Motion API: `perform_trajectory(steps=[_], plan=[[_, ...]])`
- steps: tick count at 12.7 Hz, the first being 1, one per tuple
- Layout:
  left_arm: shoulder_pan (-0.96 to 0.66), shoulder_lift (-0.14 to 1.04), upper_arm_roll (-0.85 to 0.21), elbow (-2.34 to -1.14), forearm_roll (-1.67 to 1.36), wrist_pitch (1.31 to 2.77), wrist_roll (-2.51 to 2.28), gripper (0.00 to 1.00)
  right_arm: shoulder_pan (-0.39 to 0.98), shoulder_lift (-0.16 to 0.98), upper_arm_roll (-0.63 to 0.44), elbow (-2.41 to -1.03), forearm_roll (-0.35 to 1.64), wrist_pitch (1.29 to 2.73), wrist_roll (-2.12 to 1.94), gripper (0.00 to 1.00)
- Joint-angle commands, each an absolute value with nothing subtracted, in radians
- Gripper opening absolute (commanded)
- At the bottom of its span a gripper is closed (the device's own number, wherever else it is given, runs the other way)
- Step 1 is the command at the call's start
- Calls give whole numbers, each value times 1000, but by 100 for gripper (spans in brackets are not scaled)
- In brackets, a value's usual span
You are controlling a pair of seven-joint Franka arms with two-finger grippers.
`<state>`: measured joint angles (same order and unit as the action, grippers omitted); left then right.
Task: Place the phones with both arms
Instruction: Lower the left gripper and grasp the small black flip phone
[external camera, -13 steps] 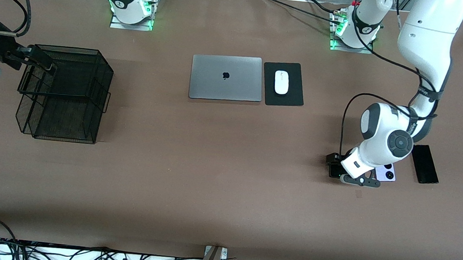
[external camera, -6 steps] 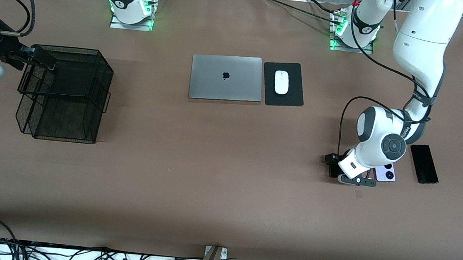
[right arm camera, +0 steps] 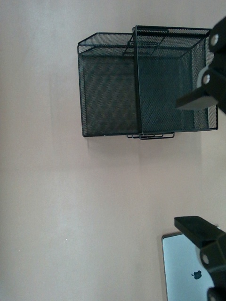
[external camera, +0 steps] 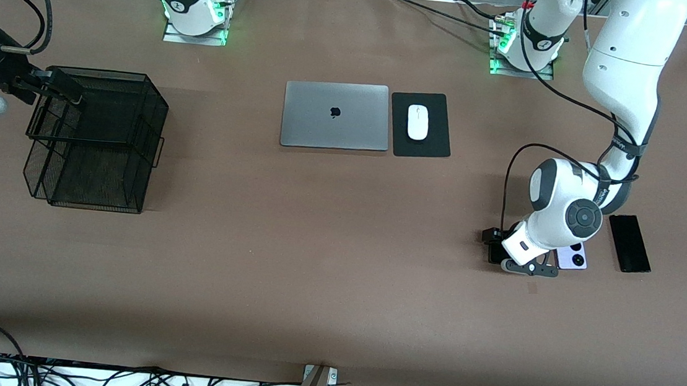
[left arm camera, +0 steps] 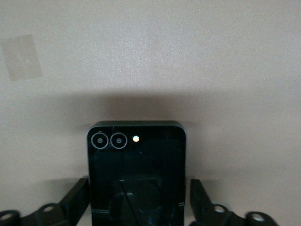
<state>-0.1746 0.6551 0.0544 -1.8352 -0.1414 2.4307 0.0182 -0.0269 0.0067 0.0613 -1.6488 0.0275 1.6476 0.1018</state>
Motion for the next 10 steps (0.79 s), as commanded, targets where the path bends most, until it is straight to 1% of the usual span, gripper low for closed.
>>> perform_trajectory(steps=[1,2,4,5,7,8,10], plan=[[-176,661,58,-1827,-161,2437,18,66,-25,-3,60,-1649,41,1641,107,100],[-173,661,58,-1825,-161,2437,20,60,-25,-3,60,-1649,41,1641,107,100],[-164,647,58,-1819,-160,2430,25,39,-25,-3,60,-1649,41,1641,107,100],[-166,620,58,-1809,-160,2418,17,37,-25,-3,60,-1649,41,1640,107,100],[-181,546,52,-1799,-164,2375,-36,38,-25,-3,60,-1649,41,1641,107,100],[-192,522,25,-1780,-167,2332,-78,37,-25,-3,60,-1649,41,1640,107,100],[-216,514,-50,-1691,-166,2219,-202,36,-25,-3,60,-1649,41,1640,107,100]])
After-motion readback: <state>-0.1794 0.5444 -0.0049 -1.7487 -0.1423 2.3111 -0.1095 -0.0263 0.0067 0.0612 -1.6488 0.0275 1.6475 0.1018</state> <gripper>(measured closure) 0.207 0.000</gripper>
